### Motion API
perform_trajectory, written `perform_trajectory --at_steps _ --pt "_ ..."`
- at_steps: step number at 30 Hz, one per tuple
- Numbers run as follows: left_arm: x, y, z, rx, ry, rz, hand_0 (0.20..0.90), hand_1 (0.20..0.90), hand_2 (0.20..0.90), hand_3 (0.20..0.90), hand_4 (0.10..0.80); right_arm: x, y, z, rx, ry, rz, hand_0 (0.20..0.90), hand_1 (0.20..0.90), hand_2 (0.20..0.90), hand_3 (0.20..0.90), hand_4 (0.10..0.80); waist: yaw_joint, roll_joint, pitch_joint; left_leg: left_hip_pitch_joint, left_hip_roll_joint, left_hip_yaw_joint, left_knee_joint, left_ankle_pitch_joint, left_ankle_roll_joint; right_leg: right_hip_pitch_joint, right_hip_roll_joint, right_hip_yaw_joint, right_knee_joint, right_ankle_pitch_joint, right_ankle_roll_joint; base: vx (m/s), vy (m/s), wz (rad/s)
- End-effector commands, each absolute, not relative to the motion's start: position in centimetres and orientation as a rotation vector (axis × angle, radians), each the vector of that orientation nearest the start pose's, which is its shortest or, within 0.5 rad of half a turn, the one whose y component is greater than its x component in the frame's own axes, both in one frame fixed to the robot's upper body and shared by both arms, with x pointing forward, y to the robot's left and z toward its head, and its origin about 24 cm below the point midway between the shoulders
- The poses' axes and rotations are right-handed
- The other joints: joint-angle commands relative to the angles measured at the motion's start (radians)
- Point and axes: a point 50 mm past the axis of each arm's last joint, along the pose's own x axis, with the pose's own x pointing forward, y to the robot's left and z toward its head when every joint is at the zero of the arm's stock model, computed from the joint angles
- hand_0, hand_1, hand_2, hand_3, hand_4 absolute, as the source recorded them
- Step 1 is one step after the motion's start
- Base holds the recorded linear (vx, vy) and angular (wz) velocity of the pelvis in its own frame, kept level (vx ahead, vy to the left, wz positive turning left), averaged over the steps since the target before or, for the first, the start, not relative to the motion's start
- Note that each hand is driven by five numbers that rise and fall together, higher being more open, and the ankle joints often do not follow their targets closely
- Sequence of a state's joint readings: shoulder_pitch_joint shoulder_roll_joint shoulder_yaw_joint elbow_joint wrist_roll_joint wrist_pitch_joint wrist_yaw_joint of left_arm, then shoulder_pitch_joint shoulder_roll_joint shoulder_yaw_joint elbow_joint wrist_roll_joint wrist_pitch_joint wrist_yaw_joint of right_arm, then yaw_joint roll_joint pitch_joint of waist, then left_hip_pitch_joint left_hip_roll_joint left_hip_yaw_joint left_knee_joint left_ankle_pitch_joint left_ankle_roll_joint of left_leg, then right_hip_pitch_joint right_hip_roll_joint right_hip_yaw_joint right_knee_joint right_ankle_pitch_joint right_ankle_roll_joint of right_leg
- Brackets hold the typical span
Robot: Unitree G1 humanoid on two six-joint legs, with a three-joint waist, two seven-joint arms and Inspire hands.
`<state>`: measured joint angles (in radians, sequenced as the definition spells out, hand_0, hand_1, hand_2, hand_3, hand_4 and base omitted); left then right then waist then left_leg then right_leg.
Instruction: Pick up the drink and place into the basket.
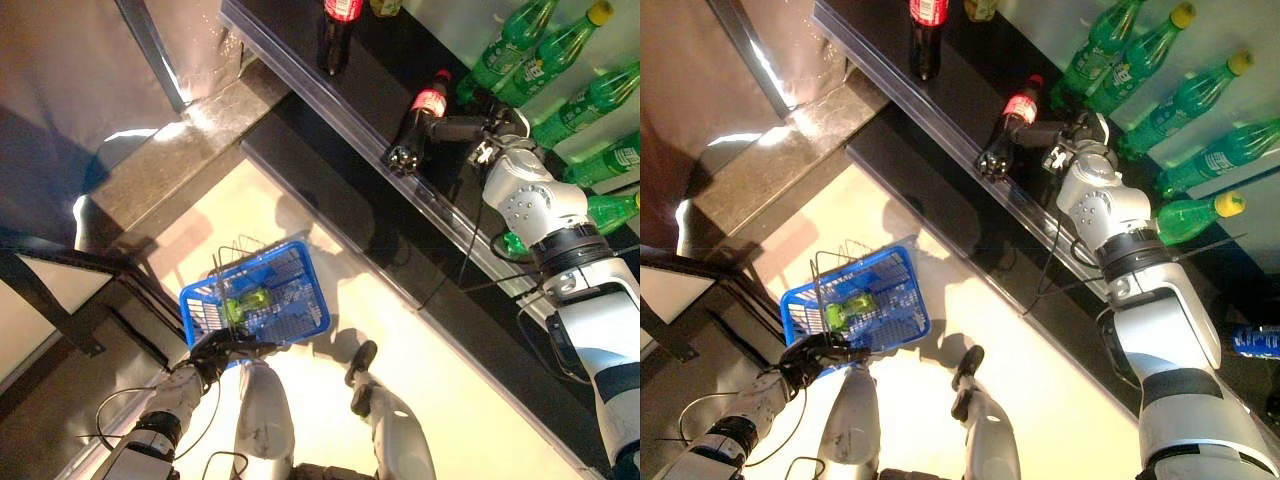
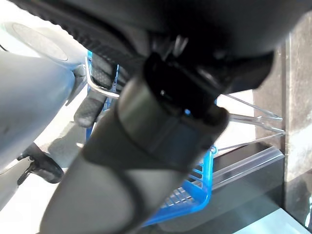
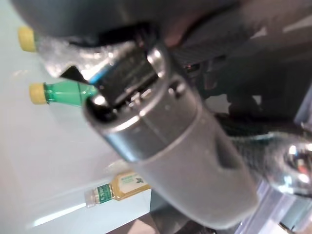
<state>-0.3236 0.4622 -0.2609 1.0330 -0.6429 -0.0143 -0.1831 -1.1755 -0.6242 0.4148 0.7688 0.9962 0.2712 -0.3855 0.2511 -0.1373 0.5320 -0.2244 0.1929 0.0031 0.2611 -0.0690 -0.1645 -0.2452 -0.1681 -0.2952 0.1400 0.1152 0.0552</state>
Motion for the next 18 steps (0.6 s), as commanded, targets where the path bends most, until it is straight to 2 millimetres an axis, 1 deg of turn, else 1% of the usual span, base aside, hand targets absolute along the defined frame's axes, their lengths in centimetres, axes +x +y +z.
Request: perform_trajectory --at_steps 1,7,12,14,18 --pt "23.6 28.2 -6.5 -0.005 0.675 0.006 0.3 0.3 0.3 0.2 0.1 40.3 -20.5 31.6 0.179 -0.198 -0.171 0.9 0.9 0.9 0.9 0.8 0.023 -0.024 -0.051 -0.042 -0.016 0.005 0.011 0.018 0.076 0.086 -0.098 -0.044 0.052 -0.08 0.115 0.0 0.0 0.0" --pt "23.5 28.1 -6.6 -0.004 0.681 0.007 0.3 0.3 0.3 0.2 0.1 40.4 -19.9 31.5 0.185 -0.179 -0.15 0.9 0.9 0.9 0.9 0.8 0.024 -0.024 -0.055 -0.039 -0.017 0.006 0.012 0.019 0.076 0.09 -0.098 -0.042 0.051 -0.079 0.114 0.0 0.0 0.0" --pt "23.4 28.0 -6.7 0.004 0.689 0.0 0.3 0.3 0.3 0.2 0.1 40.7 -19.1 30.7 0.205 -0.128 -0.121 0.9 0.9 0.9 0.9 0.8 0.029 -0.024 -0.054 -0.033 -0.014 0.008 0.009 0.022 0.072 0.101 -0.099 -0.045 0.044 -0.078 0.116 0.013 0.0 0.0" --pt "23.4 28.0 -6.7 0.004 0.688 -0.004 0.3 0.3 0.3 0.2 0.1 40.8 -19.0 30.7 0.196 -0.123 -0.123 0.9 0.9 0.9 0.9 0.8 0.03 -0.024 -0.055 -0.033 -0.014 0.009 0.009 0.023 0.072 0.101 -0.1 -0.045 0.045 -0.078 0.116 0.0 0.0 0.0" --pt "23.3 27.9 -6.8 0.006 0.693 -0.011 0.3 0.3 0.3 0.2 0.1 41.0 -18.9 29.9 0.165 -0.082 -0.131 0.9 0.9 0.9 0.9 0.8 0.035 -0.023 -0.055 -0.03 -0.015 0.009 0.006 0.025 0.07 0.11 -0.099 -0.049 0.036 -0.076 0.116 0.0 0.0 0.0"
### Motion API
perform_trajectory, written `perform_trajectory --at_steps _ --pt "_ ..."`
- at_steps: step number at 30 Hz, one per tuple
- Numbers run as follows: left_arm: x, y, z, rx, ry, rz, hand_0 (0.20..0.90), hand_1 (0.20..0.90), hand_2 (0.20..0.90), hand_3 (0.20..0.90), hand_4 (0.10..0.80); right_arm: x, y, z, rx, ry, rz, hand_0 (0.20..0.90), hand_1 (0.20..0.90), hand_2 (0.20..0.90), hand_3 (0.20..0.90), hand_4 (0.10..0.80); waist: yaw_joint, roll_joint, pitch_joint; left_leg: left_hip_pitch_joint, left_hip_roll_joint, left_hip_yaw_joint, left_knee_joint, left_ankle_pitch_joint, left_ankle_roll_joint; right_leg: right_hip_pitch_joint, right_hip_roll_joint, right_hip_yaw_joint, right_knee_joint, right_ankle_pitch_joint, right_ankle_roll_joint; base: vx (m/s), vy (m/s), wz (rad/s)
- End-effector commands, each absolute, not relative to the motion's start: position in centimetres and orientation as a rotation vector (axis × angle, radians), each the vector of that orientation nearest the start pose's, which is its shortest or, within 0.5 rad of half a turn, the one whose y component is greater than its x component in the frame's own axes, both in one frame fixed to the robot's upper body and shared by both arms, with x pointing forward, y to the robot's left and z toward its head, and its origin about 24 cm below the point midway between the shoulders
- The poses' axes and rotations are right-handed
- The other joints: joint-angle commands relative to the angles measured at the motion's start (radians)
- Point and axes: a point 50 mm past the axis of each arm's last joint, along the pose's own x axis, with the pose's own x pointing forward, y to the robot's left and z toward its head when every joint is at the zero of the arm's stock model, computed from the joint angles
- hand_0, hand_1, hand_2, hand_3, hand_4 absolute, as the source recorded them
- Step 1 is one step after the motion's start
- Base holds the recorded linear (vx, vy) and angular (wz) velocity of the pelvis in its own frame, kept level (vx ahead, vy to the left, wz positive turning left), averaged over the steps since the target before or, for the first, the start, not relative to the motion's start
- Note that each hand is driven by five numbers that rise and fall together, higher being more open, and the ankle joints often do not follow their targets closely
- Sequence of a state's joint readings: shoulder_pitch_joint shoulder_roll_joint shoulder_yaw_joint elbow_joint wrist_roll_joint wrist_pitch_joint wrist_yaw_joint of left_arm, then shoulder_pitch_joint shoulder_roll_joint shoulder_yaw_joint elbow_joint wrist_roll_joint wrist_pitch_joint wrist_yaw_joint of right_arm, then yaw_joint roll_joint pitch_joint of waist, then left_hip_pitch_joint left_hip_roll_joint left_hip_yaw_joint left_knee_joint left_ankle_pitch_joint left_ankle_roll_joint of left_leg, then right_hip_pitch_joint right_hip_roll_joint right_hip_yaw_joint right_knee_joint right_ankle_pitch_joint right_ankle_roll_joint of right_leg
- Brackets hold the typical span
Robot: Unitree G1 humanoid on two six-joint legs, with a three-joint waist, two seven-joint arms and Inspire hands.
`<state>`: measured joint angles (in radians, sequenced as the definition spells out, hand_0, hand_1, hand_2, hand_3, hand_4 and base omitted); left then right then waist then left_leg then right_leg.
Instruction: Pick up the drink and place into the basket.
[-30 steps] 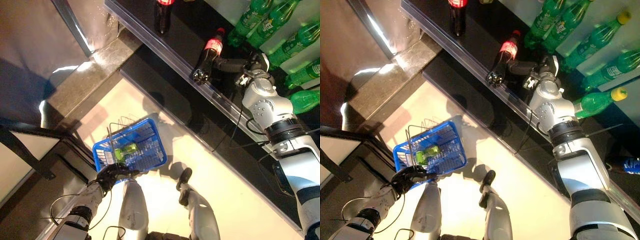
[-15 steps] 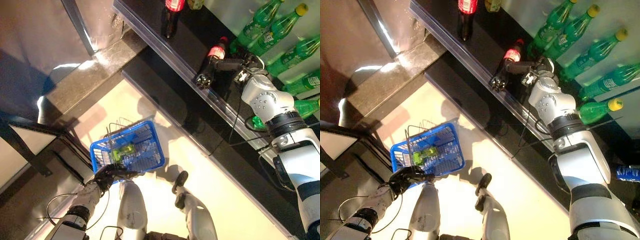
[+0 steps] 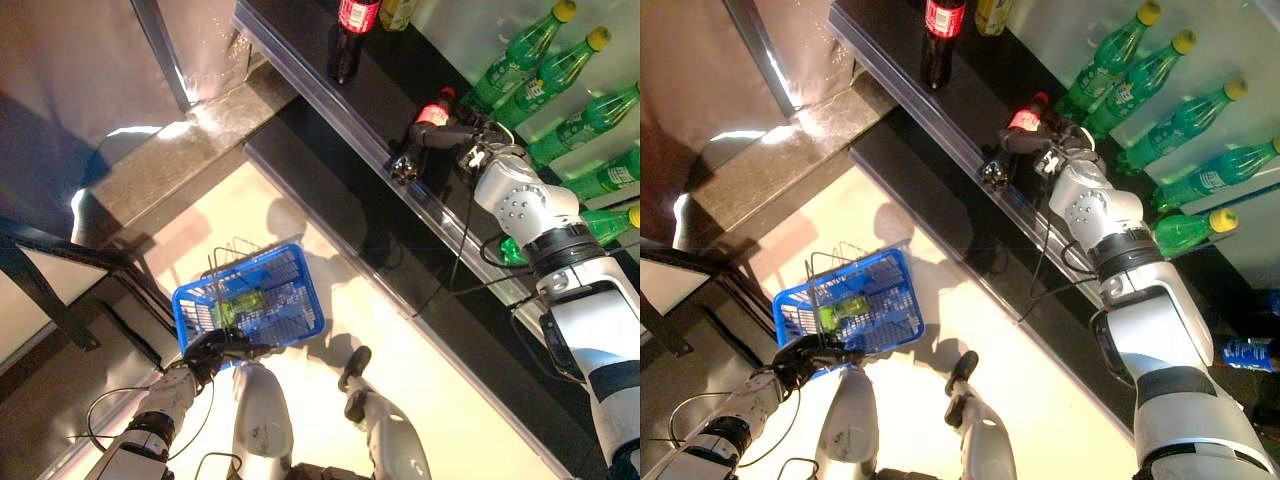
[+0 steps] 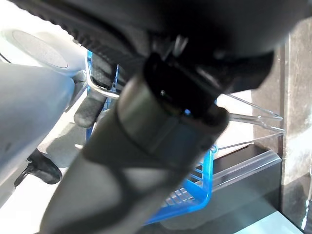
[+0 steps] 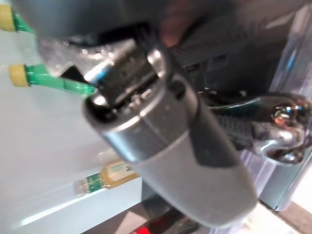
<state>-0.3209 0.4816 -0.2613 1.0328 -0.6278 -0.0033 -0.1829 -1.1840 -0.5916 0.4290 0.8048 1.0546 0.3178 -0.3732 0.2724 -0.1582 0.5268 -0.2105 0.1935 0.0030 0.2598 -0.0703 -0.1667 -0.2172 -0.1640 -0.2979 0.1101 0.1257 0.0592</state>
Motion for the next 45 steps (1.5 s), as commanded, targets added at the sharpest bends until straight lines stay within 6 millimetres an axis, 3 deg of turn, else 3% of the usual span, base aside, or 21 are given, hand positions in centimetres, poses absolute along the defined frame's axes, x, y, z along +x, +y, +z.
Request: perform_trajectory --at_steps 1,13,34,45 --pt "23.2 27.8 -6.9 0.005 0.694 -0.011 0.3 0.3 0.3 0.2 0.1 41.1 -18.9 29.8 0.161 -0.075 -0.131 0.9 0.9 0.9 0.9 0.8 0.014 -0.002 -0.049 -0.043 -0.016 0.009 0.007 0.026 0.072 0.083 -0.104 -0.046 0.066 -0.086 0.112 0.0 0.0 0.0" --pt "23.6 27.7 -6.6 0.012 0.687 -0.013 0.3 0.3 0.3 0.2 0.1 41.3 -18.6 29.2 0.099 -0.034 -0.154 0.9 0.9 0.9 0.9 0.8 0.028 -0.008 -0.04 -0.055 -0.012 0.006 0.009 0.032 0.068 0.077 -0.107 -0.054 0.069 -0.08 0.117 0.0 0.0 0.0" --pt "23.7 27.4 -6.7 0.003 0.686 -0.029 0.3 0.3 0.3 0.2 0.1 41.7 -20.5 29.8 -0.258 -0.007 -0.3 0.9 0.9 0.9 0.9 0.8 0.042 0.003 -0.035 -0.06 -0.014 -0.001 0.009 0.036 0.067 0.075 -0.109 -0.058 0.068 -0.077 0.119 0.0 0.0 0.0" --pt "23.9 27.7 -6.3 0.011 0.684 -0.03 0.3 0.3 0.3 0.2 0.1 41.8 -21.0 29.2 -0.228 0.067 -0.281 0.9 0.9 0.9 0.9 0.8 0.047 0.002 -0.034 -0.065 -0.014 -0.004 0.01 0.036 0.065 0.069 -0.111 -0.061 0.071 -0.076 0.121 0.0 0.0 0.0"
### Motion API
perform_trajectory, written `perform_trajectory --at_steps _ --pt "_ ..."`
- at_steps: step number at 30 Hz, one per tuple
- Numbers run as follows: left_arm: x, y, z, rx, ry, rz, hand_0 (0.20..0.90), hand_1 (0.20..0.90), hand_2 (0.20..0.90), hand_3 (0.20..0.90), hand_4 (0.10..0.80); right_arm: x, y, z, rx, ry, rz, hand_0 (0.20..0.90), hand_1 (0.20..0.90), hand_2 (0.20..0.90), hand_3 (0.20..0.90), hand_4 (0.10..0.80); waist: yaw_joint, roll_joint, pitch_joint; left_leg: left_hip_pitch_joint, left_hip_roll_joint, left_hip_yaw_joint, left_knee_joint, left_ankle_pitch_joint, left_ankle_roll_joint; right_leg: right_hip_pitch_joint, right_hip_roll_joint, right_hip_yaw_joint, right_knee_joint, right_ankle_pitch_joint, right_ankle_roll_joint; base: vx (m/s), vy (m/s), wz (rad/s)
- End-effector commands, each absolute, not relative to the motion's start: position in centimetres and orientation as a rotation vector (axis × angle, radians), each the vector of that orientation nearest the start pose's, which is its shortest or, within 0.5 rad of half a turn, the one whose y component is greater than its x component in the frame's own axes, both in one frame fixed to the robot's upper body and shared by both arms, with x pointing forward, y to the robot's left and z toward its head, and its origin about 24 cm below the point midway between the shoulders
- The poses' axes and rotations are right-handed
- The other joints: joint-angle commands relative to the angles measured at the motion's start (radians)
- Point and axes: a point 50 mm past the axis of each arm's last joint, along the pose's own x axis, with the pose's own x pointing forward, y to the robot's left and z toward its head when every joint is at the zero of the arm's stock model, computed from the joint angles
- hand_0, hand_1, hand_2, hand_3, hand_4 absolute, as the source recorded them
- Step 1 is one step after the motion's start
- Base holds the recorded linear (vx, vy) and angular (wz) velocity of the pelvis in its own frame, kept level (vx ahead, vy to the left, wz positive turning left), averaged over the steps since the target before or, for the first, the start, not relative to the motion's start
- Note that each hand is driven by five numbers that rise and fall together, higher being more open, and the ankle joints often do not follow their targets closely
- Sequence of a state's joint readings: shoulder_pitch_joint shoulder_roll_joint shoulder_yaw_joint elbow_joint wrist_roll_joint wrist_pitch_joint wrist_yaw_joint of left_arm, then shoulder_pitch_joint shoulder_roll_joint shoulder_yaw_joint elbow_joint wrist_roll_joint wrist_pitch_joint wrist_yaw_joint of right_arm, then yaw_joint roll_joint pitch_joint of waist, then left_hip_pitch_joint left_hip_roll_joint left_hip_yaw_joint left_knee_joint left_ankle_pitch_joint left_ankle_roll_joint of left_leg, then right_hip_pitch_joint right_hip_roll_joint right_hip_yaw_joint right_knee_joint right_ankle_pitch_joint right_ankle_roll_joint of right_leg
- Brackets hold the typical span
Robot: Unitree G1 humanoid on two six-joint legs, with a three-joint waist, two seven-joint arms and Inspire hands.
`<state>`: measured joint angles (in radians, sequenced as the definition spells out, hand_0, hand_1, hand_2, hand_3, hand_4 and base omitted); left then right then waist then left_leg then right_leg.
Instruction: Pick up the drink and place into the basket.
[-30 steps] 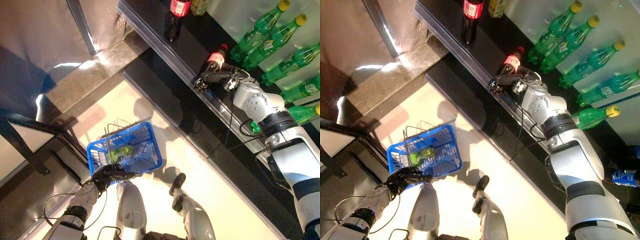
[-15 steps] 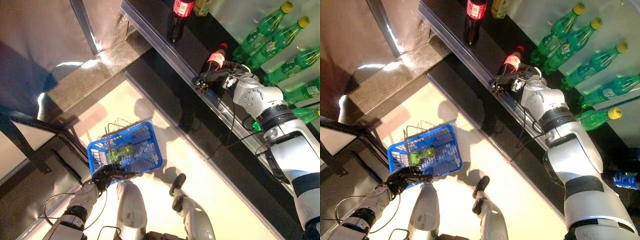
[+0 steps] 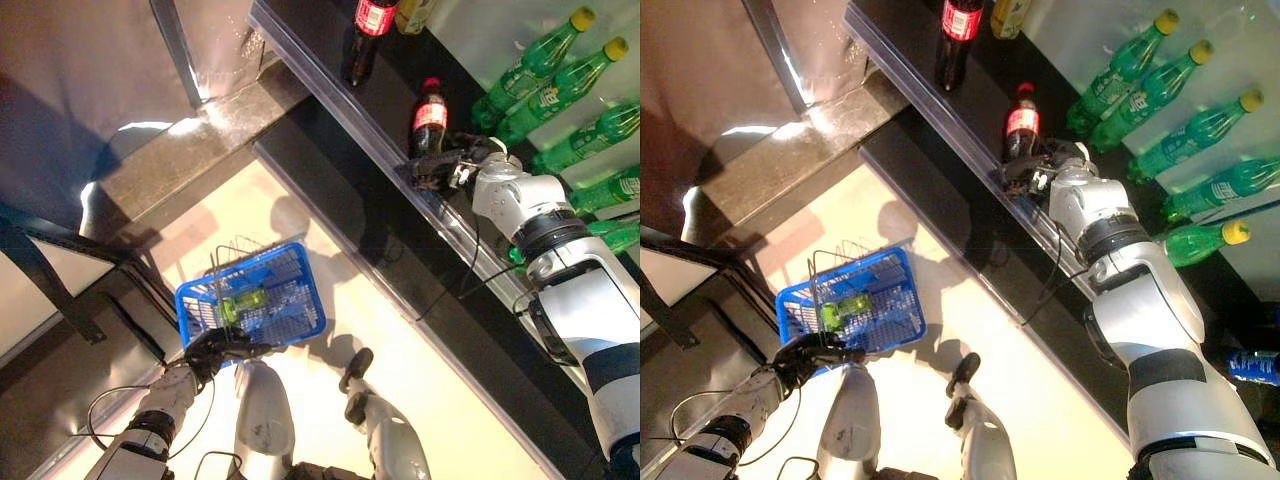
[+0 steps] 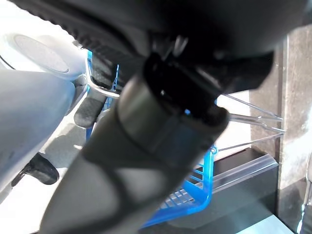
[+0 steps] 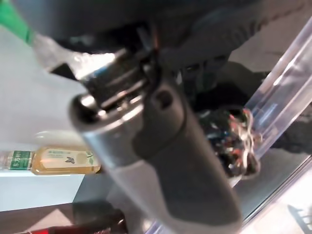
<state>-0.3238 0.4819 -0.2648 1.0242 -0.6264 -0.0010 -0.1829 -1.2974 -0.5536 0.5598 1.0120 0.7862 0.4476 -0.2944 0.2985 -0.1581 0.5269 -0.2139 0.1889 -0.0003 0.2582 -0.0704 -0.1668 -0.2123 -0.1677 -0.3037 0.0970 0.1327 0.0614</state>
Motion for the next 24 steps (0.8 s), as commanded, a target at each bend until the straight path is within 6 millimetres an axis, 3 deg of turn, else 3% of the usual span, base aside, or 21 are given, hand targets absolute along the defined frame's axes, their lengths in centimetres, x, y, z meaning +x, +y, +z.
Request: perform_trajectory --at_steps 1,10,24 --pt "24.0 27.6 -6.3 0.008 0.682 -0.031 0.3 0.3 0.3 0.2 0.1 41.8 -21.0 28.9 -0.244 0.077 -0.271 0.9 0.9 0.9 0.9 0.8 0.02 0.003 -0.033 -0.061 -0.009 0.0 0.009 0.037 0.064 0.064 -0.107 -0.054 0.083 -0.083 0.119 0.0 0.0 0.0" --pt "24.2 27.3 -6.3 0.006 0.678 -0.035 0.3 0.3 0.3 0.2 0.1 41.9 -21.2 28.4 -0.359 0.097 -0.248 0.9 0.9 0.9 0.9 0.8 0.019 0.004 -0.033 -0.061 -0.009 0.003 0.005 0.04 0.063 0.063 -0.11 -0.057 0.083 -0.083 0.119 0.0 0.0 0.0" --pt "24.1 27.7 -6.1 0.016 0.678 -0.038 0.3 0.3 0.3 0.2 0.1 41.5 -21.6 31.1 -0.522 0.044 -0.329 0.9 0.9 0.9 0.9 0.8 0.029 0.004 -0.033 -0.067 -0.01 -0.004 0.011 0.039 0.063 0.062 -0.11 -0.06 0.082 -0.08 0.121 0.001 0.001 0.01"
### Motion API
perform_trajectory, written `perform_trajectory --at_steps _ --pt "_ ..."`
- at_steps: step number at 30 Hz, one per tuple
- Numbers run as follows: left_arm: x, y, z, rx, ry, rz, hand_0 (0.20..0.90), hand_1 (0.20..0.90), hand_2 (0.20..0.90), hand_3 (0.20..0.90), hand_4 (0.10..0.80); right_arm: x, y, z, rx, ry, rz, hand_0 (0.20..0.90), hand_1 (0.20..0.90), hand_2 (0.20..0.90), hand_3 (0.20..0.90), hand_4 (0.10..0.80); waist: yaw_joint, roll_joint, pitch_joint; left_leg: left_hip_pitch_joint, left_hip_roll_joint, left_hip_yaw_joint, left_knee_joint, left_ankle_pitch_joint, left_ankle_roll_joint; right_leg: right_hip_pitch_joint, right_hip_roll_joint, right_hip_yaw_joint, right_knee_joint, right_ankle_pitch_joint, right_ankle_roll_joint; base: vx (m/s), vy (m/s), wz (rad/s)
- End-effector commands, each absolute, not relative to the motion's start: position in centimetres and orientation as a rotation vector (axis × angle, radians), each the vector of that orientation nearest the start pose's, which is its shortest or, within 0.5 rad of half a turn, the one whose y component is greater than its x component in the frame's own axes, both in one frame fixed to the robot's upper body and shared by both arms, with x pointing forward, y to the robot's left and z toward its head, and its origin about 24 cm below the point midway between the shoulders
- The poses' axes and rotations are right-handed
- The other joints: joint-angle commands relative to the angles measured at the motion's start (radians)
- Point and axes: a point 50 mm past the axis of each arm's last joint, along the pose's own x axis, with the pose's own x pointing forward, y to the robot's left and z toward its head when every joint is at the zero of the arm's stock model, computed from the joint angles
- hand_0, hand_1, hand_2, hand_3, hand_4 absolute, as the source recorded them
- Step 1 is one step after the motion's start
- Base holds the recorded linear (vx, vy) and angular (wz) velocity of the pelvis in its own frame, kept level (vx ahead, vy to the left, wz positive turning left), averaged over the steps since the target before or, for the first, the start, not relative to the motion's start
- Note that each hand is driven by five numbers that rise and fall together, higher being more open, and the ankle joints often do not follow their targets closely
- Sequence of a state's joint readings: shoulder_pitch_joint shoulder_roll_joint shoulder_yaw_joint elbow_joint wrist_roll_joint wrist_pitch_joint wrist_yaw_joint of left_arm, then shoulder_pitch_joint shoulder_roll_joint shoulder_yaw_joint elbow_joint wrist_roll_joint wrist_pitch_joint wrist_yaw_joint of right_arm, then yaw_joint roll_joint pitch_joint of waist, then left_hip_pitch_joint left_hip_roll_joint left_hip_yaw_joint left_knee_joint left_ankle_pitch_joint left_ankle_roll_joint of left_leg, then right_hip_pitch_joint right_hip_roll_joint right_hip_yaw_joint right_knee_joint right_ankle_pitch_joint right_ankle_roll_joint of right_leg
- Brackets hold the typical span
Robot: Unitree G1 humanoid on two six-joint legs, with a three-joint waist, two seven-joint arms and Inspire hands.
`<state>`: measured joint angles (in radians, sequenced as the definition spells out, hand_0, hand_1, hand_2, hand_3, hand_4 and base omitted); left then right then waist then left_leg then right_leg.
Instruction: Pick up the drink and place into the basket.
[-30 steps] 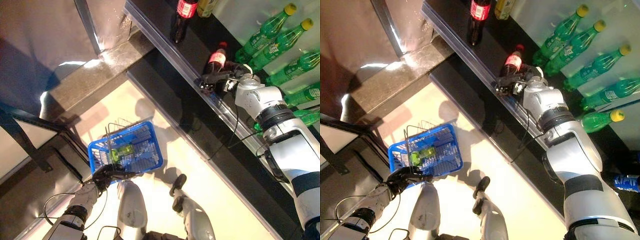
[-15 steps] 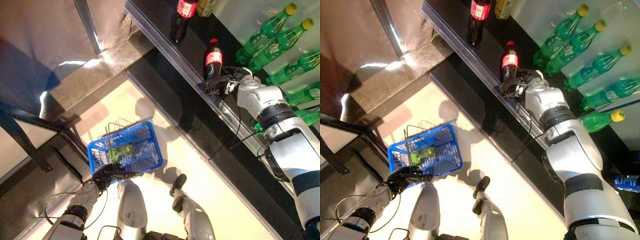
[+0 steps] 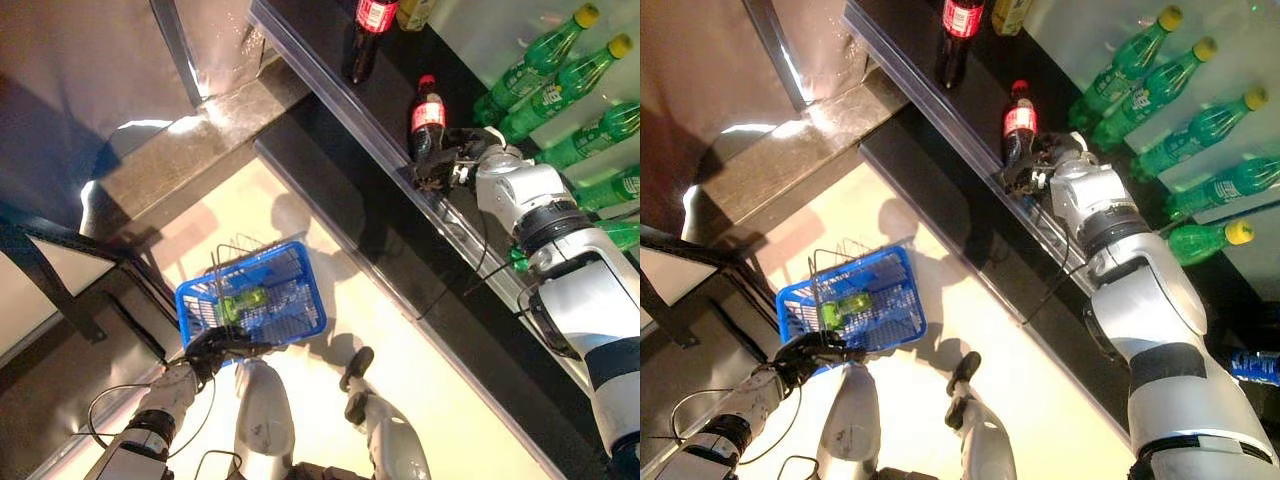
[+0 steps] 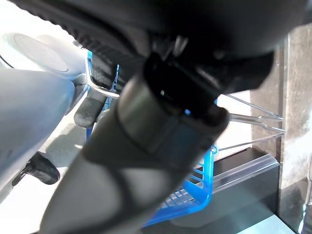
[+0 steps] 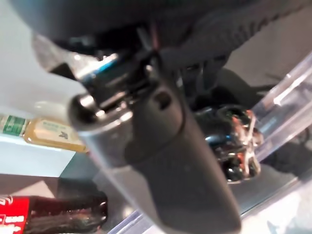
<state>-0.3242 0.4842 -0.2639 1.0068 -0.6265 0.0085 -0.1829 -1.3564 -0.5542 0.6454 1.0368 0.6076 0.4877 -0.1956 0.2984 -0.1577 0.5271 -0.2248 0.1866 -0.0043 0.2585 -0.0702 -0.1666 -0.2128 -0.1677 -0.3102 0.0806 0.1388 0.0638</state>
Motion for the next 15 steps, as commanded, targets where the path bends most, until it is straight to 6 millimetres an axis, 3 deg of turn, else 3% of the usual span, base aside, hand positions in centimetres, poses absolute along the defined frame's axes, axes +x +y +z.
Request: perform_trajectory --at_steps 1,7,15 --pt "24.1 27.7 -6.1 0.018 0.678 -0.044 0.3 0.3 0.3 0.2 0.1 41.5 -21.5 31.4 -0.553 0.043 -0.332 0.9 0.9 0.9 0.9 0.8 0.03 0.006 -0.033 -0.058 -0.009 -0.002 0.012 0.039 0.063 0.059 -0.112 -0.055 0.101 -0.085 0.118 0.003 0.014 0.07" --pt "24.2 27.3 -6.2 0.012 0.675 -0.049 0.3 0.3 0.3 0.2 0.1 41.4 -21.1 32.0 -0.632 0.039 -0.346 0.9 0.9 0.9 0.9 0.8 0.03 0.012 -0.032 -0.061 -0.011 -0.004 0.013 0.04 0.063 0.054 -0.115 -0.053 0.106 -0.087 0.117 0.0 0.007 0.02" --pt "24.2 27.7 -6.0 0.021 0.675 -0.051 0.3 0.3 0.3 0.2 0.1 41.1 -22.2 32.7 -0.73 0.09 -0.406 0.9 0.9 0.9 0.9 0.8 0.038 0.011 -0.032 -0.064 -0.013 -0.007 0.01 0.042 0.063 0.05 -0.117 -0.057 0.108 -0.086 0.116 0.0 0.0 0.0"
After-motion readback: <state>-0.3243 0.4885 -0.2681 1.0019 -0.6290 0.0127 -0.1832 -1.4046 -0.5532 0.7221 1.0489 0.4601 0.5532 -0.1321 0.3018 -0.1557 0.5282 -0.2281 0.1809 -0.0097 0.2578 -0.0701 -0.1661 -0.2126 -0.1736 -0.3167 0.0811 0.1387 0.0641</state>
